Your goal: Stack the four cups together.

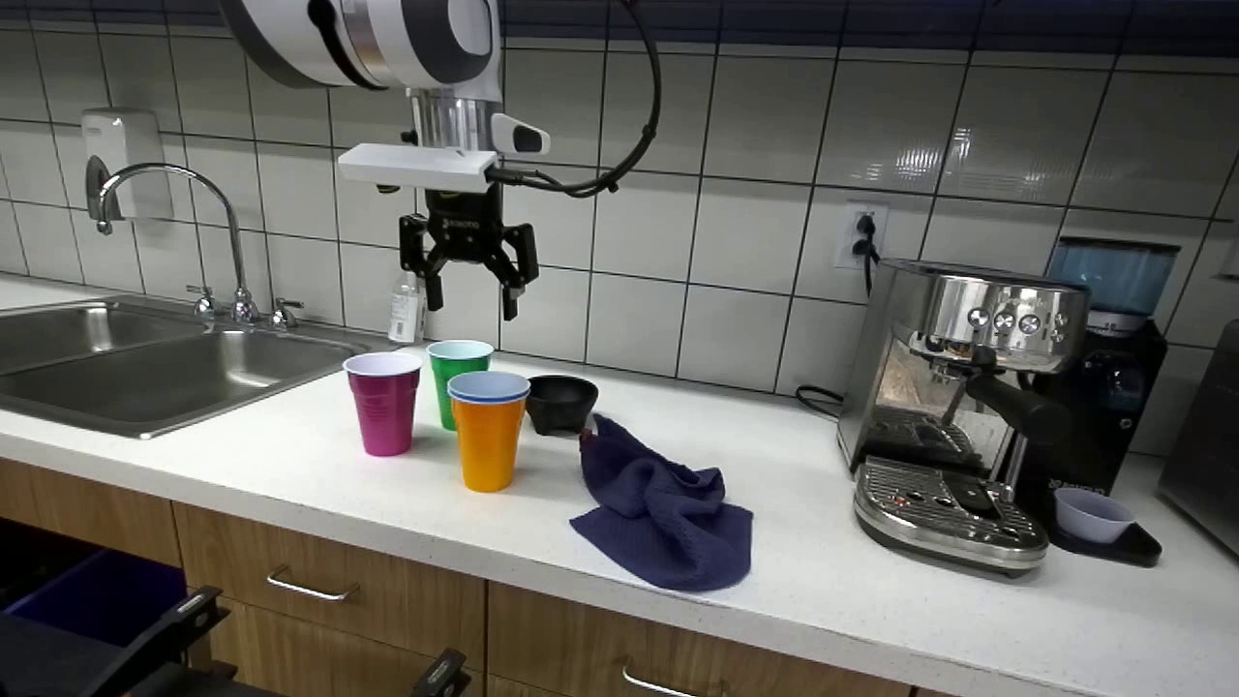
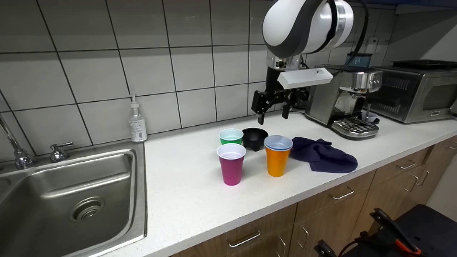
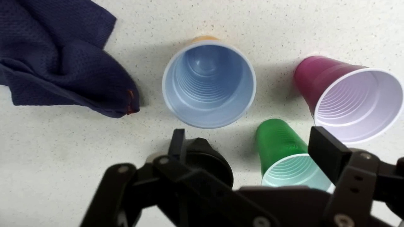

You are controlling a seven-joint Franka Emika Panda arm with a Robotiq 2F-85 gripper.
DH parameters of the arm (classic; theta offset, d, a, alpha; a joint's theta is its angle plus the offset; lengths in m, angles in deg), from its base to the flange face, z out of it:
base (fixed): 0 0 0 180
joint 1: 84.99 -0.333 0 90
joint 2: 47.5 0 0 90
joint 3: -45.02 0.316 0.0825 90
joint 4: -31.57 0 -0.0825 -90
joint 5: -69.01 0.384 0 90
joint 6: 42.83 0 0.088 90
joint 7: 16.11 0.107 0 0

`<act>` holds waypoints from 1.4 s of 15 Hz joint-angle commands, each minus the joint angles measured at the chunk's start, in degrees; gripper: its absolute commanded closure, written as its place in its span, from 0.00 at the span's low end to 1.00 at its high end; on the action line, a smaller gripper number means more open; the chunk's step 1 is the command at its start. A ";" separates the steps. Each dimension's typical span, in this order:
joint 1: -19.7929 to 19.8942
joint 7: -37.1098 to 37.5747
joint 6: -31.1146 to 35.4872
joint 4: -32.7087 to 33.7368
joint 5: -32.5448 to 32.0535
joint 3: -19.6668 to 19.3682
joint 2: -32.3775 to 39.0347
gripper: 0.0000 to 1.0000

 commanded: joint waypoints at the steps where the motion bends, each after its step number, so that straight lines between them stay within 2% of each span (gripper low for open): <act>1: -0.01 -2.92 -0.71 -0.59 0.70 0.60 -2.52 0.00; 7: -0.82 -1.36 -2.38 0.16 0.06 2.10 -3.33 0.00; 8: -0.56 -1.40 -0.33 0.07 0.08 1.80 -1.51 0.00; 21: -0.82 -0.18 -0.61 0.15 -0.90 2.55 -2.16 0.00</act>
